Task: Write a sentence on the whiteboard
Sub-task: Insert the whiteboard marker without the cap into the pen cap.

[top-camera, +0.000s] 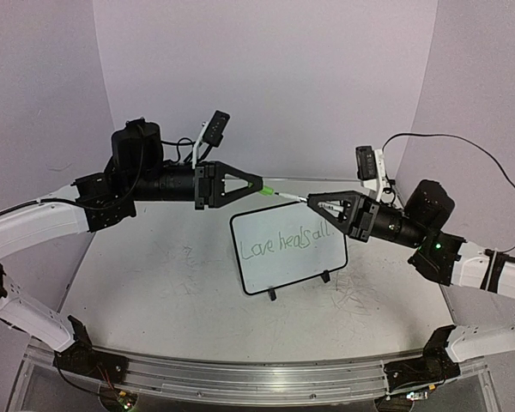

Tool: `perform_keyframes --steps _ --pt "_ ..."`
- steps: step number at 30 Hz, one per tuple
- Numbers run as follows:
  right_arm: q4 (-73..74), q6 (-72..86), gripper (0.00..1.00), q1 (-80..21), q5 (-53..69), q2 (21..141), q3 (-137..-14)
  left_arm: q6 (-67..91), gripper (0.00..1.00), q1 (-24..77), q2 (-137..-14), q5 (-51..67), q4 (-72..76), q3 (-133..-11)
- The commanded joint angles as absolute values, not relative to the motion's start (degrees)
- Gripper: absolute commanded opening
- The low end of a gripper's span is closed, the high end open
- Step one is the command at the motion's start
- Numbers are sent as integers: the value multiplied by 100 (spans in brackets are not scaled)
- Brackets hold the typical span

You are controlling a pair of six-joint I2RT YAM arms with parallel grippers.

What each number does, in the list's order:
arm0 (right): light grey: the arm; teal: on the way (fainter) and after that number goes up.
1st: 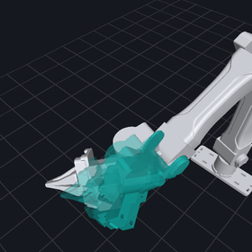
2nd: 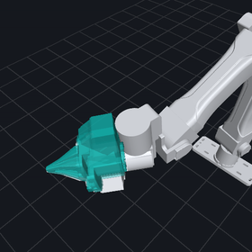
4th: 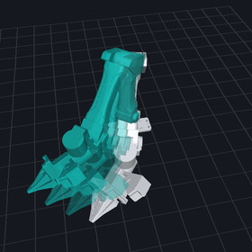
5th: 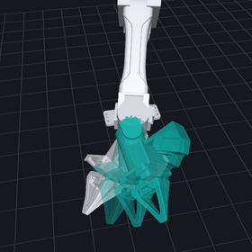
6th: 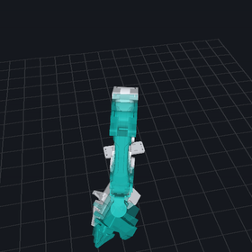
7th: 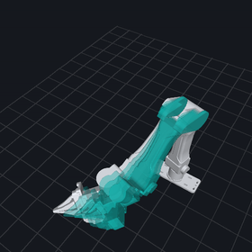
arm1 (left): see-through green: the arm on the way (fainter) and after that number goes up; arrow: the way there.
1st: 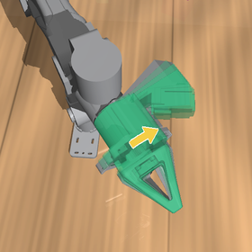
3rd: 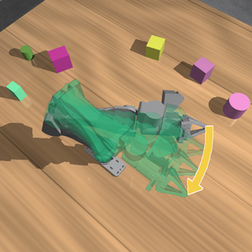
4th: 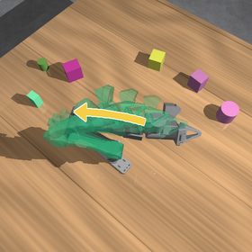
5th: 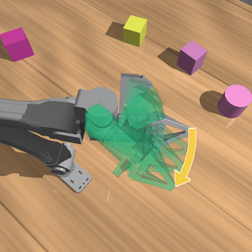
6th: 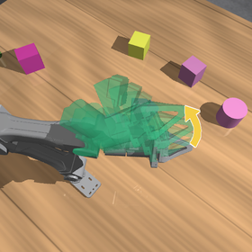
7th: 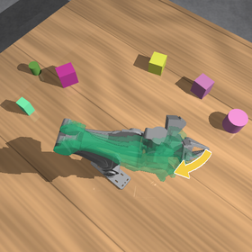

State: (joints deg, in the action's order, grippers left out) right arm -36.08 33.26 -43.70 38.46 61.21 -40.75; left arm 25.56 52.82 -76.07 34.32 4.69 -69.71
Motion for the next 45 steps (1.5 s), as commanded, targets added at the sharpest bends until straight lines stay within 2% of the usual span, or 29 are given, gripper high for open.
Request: perform_keyframes --steps 1,45 --pt "-4011 3367 0 -4395 3913 6126 -4140 2567 0 5291 -7538 3432 809 -6990" --pt "-4888 3906 0 -4413 4124 6420 -4100 2491 0 5291 -7580 3309 810 -6929"
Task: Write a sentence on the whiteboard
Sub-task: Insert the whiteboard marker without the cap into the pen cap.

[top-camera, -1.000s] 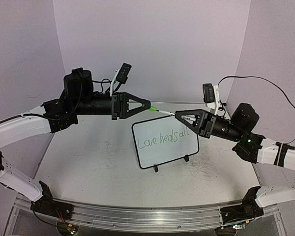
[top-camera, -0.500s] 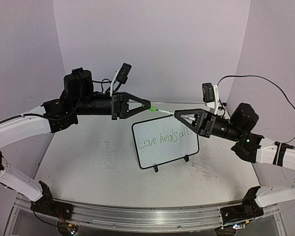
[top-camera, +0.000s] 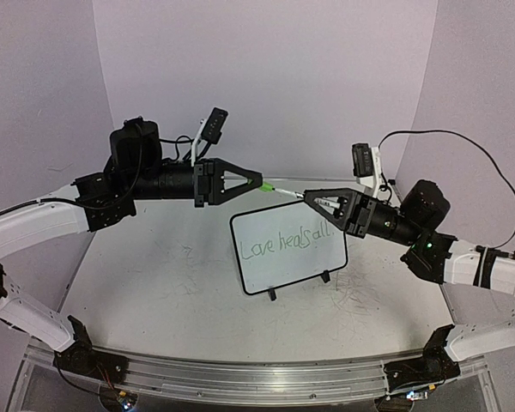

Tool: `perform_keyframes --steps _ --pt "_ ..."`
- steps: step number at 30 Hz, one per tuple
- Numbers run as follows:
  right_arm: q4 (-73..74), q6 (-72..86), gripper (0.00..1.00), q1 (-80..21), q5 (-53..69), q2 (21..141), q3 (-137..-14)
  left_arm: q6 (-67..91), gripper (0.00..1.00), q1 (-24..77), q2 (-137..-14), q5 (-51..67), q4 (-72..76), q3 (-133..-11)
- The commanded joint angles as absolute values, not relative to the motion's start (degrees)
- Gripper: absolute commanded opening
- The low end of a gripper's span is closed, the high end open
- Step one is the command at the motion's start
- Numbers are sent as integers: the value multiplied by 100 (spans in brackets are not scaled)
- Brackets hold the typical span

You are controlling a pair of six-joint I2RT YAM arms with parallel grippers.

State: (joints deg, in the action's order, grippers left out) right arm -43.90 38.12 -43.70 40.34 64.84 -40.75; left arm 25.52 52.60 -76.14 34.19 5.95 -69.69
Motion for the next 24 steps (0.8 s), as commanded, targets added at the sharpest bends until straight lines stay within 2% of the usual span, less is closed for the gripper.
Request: perform_keyframes --steps 1,15,21,24 --pt "-4892 3904 0 -4416 4130 6383 -4083 2482 0 5291 -7570 3291 809 -6926" --pt "-5313 4145 0 -4476 4191 6643 -4080 2489 0 5291 -7592 3372 803 -6929" --pt "-6824 4865 0 -4570 4300 7429 -4146 2618 0 5352 -7715 3607 887 -7102" --pt "-7022 4866 0 -4659 4289 7745 -4401 2635 0 5440 -7751 3662 888 -7183"
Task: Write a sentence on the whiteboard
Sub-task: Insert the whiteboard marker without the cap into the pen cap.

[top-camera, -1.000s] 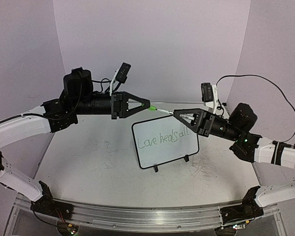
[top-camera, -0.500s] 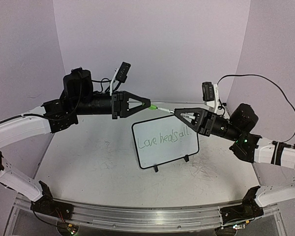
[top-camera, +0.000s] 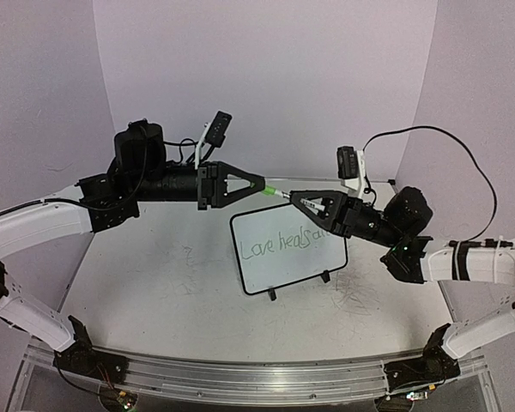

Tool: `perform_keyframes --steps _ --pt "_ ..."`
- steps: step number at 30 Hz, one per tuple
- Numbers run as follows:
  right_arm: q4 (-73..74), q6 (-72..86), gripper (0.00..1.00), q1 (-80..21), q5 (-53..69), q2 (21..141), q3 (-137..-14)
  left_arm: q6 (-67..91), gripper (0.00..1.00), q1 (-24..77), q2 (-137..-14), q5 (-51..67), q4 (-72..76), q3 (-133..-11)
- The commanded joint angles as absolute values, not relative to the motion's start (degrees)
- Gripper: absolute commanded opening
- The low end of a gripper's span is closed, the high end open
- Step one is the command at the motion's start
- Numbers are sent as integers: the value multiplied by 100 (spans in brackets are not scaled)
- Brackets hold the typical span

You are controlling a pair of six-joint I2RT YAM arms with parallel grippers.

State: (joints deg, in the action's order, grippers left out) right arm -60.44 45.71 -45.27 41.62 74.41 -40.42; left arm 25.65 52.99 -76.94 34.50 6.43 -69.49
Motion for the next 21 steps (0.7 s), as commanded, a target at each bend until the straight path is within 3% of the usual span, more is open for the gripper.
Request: perform_keyframes --steps 1,12,17,18,21 --pt "-7022 4849 0 -4686 4314 7836 -4497 2645 0 5459 -7770 3671 890 -7182" --pt "-6401 4469 0 -5142 4813 8885 -5898 2576 0 5568 -8164 3458 599 -7081" --pt "-6310 4419 0 -4601 4613 8166 -4956 2397 0 5541 -7799 2531 400 -6923" --pt "-6306 4482 0 -4421 4512 7938 -4627 2391 4 5485 -7696 2243 364 -6897" --pt "-6213 4627 0 -3680 4417 7271 -3821 2445 47 5260 -7441 1612 342 -6781"
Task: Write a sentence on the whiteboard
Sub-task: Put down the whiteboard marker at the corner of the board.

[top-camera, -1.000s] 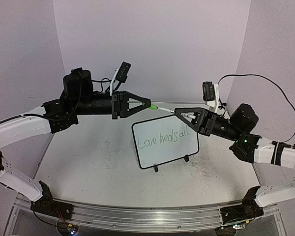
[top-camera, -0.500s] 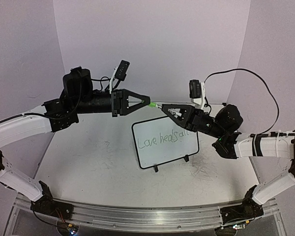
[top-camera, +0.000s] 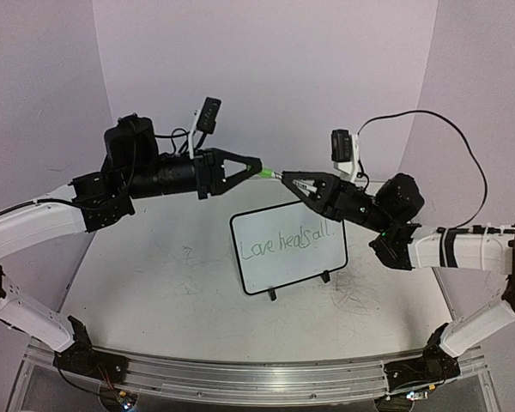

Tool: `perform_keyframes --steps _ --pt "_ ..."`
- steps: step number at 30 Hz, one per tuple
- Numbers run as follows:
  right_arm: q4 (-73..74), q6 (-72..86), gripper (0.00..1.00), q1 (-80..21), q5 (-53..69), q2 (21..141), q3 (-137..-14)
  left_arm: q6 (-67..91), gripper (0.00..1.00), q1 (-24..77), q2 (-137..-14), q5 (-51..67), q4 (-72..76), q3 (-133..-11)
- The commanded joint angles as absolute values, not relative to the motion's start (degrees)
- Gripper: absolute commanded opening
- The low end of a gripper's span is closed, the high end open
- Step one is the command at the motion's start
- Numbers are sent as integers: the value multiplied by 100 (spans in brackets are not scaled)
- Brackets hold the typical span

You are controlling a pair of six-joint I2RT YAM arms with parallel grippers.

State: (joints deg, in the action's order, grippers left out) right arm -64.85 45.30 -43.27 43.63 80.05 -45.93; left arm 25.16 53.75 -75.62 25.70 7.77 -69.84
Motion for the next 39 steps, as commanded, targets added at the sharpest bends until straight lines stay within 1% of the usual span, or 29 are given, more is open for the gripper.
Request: perform_keyframes --steps 1,2,3,5,7,8,10,13,16,18,23,26,28,30,33,34,37,38,39 --pt "-6021 4628 0 -3336 4365 6942 -3602 2429 58 5222 -7348 1253 323 -6763" --pt "-5703 4593 0 -2909 4322 6672 -3380 2401 67 5172 -7259 1008 270 -6757" --pt "-5354 4530 0 -2531 4237 6387 -3162 2381 73 5116 -7179 761 158 -6806" --pt "-4108 4190 0 -1679 3801 5881 -2922 2342 80 5061 -7058 271 -162 -6914" --pt "-2842 3826 0 -804 3269 5579 -2825 2279 84 5054 -6962 68 -409 -6979" --pt "-2374 3624 0 -506 2854 5518 -2776 2253 85 5054 -6904 -79 -475 -6965" --pt "-1872 3392 0 42 2405 5572 -2649 2222 85 5054 -6791 -134 -507 -6863" --pt "-1855 3202 0 263 2131 6214 -2501 2217 86 5052 -6686 -163 -527 -6695" --pt "-2323 3283 0 265 2493 7116 -2510 2194 86 5058 -6665 -120 -542 -6610" --pt "-2641 3378 2 264 2641 7473 -2458 2171 86 5051 -6675 -90 -569 -6592" --pt "-2752 3306 7 264 2570 8260 -2618 2150 86 5054 -6627 -78 -577 -6511" --pt "-2896 3429 11 264 2590 8486 -2522 2129 85 5055 -6573 -142 -581 -6482" --pt "-2902 3465 17 264 2440 8474 -2460 2101 85 5054 -6545 -178 -581 -6474" --pt "-2719 3430 28 264 2199 8392 -2491 2062 85 5054 -6539 -197 -581 -6482" --pt "-1937 3328 44 264 1519 8121 -2605 1984 85 5054 -6523 -193 -585 -6539" --pt "-1686 3341 50 264 1291 7914 -2594 1951 85 5054 -6494 -217 -583 -6564" --pt "-900 3315 64 264 722 7190 -2615 1807 85 5053 -6354 -438 -622 -6627" --pt "-587 3292 72 264 524 6895 -2648 1754 85 5051 -6294 -587 -644 -6653" --pt "-278 3262 83 264 310 6511 -2687 1692 85 5050 -6234 -747 -665 -6678"
